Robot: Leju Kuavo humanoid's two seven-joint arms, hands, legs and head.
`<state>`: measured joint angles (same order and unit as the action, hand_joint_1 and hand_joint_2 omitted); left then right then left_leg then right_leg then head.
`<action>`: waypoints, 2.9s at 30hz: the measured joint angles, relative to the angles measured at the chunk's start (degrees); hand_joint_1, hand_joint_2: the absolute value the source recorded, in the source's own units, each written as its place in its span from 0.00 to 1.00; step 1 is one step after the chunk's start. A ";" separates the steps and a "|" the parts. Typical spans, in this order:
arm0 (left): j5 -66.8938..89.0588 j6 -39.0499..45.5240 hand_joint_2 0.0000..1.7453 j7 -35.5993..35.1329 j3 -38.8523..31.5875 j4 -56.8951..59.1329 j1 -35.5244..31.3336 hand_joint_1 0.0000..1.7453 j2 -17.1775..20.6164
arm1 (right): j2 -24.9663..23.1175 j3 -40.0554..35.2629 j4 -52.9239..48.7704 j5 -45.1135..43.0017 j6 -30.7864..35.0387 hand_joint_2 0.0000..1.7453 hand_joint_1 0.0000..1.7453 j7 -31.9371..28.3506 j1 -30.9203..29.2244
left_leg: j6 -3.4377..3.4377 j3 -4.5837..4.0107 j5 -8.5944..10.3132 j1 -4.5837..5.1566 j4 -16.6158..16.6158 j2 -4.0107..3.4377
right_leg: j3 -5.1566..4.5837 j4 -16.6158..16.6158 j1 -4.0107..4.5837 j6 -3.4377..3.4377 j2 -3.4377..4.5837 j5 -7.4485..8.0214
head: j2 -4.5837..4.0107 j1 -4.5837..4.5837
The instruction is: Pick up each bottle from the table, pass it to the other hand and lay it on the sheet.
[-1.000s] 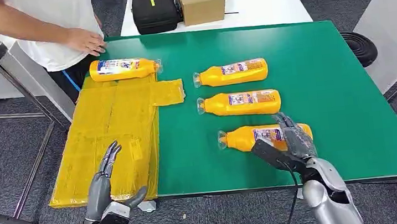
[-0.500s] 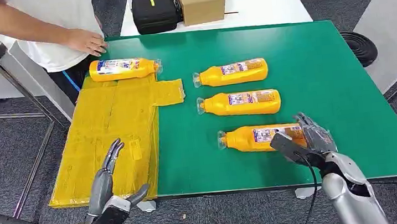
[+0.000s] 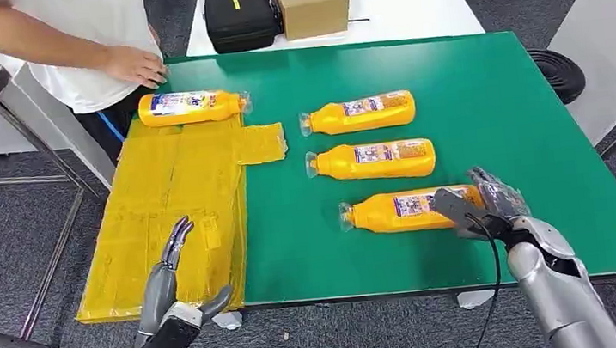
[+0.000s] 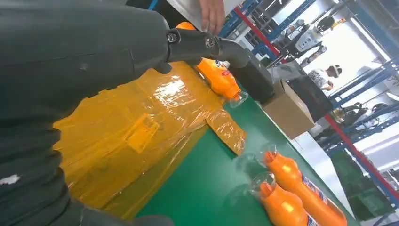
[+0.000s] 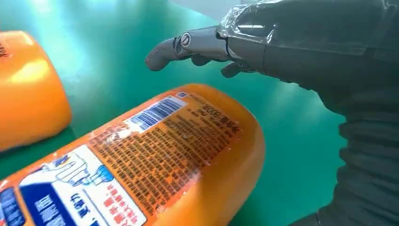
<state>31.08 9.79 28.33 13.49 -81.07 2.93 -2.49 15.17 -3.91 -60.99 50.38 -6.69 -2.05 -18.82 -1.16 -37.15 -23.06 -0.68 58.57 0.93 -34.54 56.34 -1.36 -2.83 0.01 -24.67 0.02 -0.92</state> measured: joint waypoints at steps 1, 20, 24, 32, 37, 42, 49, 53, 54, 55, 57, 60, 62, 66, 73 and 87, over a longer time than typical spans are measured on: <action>-0.04 0.00 1.00 0.00 0.00 0.02 0.00 0.00 0.00 | 0.00 -0.18 0.73 -0.02 -0.02 1.00 0.00 0.00 -0.62 | 0.00 0.00 0.00 0.00 0.00 0.01 | 0.00 0.00 0.00 0.00 -0.01 0.00 | 0.00 0.00; -1.18 0.17 1.00 0.02 0.20 0.42 0.16 0.00 0.37 | 0.76 -10.84 15.19 -1.05 -2.73 1.00 0.00 -3.10 -14.90 | -0.01 -0.06 0.04 0.00 0.01 -0.02 | -0.04 0.03 0.00 -0.02 0.01 0.04 | 0.00 0.00; -1.18 0.17 1.00 0.09 0.20 0.44 0.17 0.00 0.42 | 0.50 -13.80 18.48 -2.47 -4.09 1.00 0.00 -4.24 -17.51 | -0.01 -0.07 0.04 0.00 0.01 -0.02 | -0.04 0.03 0.01 -0.02 0.01 0.03 | 0.00 0.00; -1.18 0.17 1.00 0.09 0.20 0.44 0.17 0.00 0.57 | -0.48 -17.31 22.89 -3.30 -5.44 1.00 0.00 -4.98 -20.76 | -0.01 -0.05 0.05 -0.01 0.01 -0.01 | -0.04 0.03 0.01 -0.02 0.00 0.04 | 0.00 0.00; -1.18 0.17 1.00 0.07 0.20 0.72 0.17 0.00 0.72 | -0.92 -18.65 24.84 -4.22 -5.60 1.00 0.00 -5.55 -21.69 | -0.01 -0.06 0.05 -0.01 0.01 -0.02 | -0.04 0.03 0.01 -0.02 0.01 0.04 | 0.00 0.00; -1.18 0.17 1.00 0.07 0.20 0.94 0.18 0.00 0.85 | -1.40 -19.65 26.32 -4.44 -5.64 1.00 0.00 -5.99 -22.60 | -0.01 -0.06 0.05 -0.01 0.01 -0.02 | -0.05 0.03 0.01 -0.02 0.00 0.04 | 0.00 0.00; -1.18 -0.59 1.00 -0.31 0.22 1.40 0.18 0.00 1.11 | -1.46 -20.70 27.65 -6.36 -6.29 1.00 0.00 -6.88 -23.05 | -0.01 -0.03 0.05 -0.01 0.01 -0.03 | -0.05 0.02 0.01 -0.02 0.01 0.04 | 0.00 0.00; -1.16 -1.03 1.00 -0.55 0.24 1.53 0.17 0.00 1.38 | -1.25 -21.09 27.81 -7.58 -6.56 1.00 0.00 -7.19 -22.47 | -0.01 -0.02 0.05 -0.01 0.01 -0.03 | -0.05 0.01 0.00 -0.02 0.01 0.04 | 0.00 0.00; -1.16 -1.14 1.00 -0.57 0.26 1.62 0.16 0.00 1.46 | -1.14 -21.20 27.81 -7.87 -6.86 1.00 0.00 -7.21 -22.47 | -0.01 -0.01 0.04 -0.01 0.01 -0.03 | -0.04 0.01 0.01 -0.02 0.01 0.04 | 0.00 0.00; -1.16 -1.27 1.00 -0.63 0.26 1.73 0.17 0.00 1.55 | -0.98 -21.36 27.79 -8.26 -7.30 1.00 0.00 -7.32 -22.46 | -0.01 -0.01 0.04 -0.01 0.01 -0.02 | -0.04 0.01 0.01 -0.02 0.00 0.04 | 0.00 0.02; -1.16 -1.75 1.00 -0.72 0.26 1.77 0.15 0.00 1.68 | -0.76 -21.46 27.79 -8.94 -7.98 1.00 0.00 -7.72 -22.47 | -0.01 0.00 0.05 -0.01 0.01 -0.02 | -0.03 0.01 0.01 -0.02 0.00 0.03 | 0.00 0.00; -1.16 -1.90 1.00 -0.77 0.28 1.88 0.13 0.00 1.86 | -0.29 -21.88 27.72 -9.59 -8.72 1.00 0.00 -8.26 -22.47 | -0.01 0.01 0.04 -0.01 0.01 -0.03 | -0.02 0.01 0.01 -0.02 0.01 0.04 | 0.00 0.00; -1.16 -1.90 1.00 -0.77 0.28 1.88 0.13 0.00 1.97 | -0.09 -22.03 27.70 -9.68 -8.76 1.00 0.00 -8.33 -22.46 | -0.01 0.02 0.04 -0.01 0.01 -0.03 | -0.02 0.01 0.01 -0.02 0.01 0.04 | 0.00 0.00; -1.16 -1.92 1.00 -0.79 0.31 1.97 0.08 0.00 2.10 | 0.04 -22.32 27.68 -9.99 -9.09 1.00 0.60 -8.37 -22.47 | -0.01 0.03 0.04 -0.01 0.01 -0.02 | 0.00 0.00 0.01 -0.02 0.01 0.04 | 0.00 0.00; -1.75 -3.28 1.00 -0.74 0.50 3.23 -1.25 0.00 2.58 | 2.67 -23.54 26.47 -13.92 -16.85 1.00 0.97 -12.28 -22.68 | -0.02 0.14 0.03 -0.01 0.02 -0.02 | 0.12 -0.01 0.00 -0.02 0.01 0.03 | 0.00 0.02; -3.43 -4.76 1.00 -0.44 0.72 5.90 -3.31 0.00 3.32 | 5.29 -27.80 25.62 -17.73 -19.74 1.00 1.00 -13.16 -22.87 | -0.02 0.26 0.03 -0.01 0.02 -0.02 | 0.24 -0.01 0.01 -0.02 0.00 0.03 | 0.00 0.00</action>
<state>27.65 5.03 27.89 14.21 -75.17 -0.38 0.83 20.46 -31.72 -35.36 32.65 -26.43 -15.21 -41.69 -1.18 -36.89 -23.03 -0.69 58.58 0.91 -34.30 56.33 -1.36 -2.85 0.01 -24.63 0.02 -0.92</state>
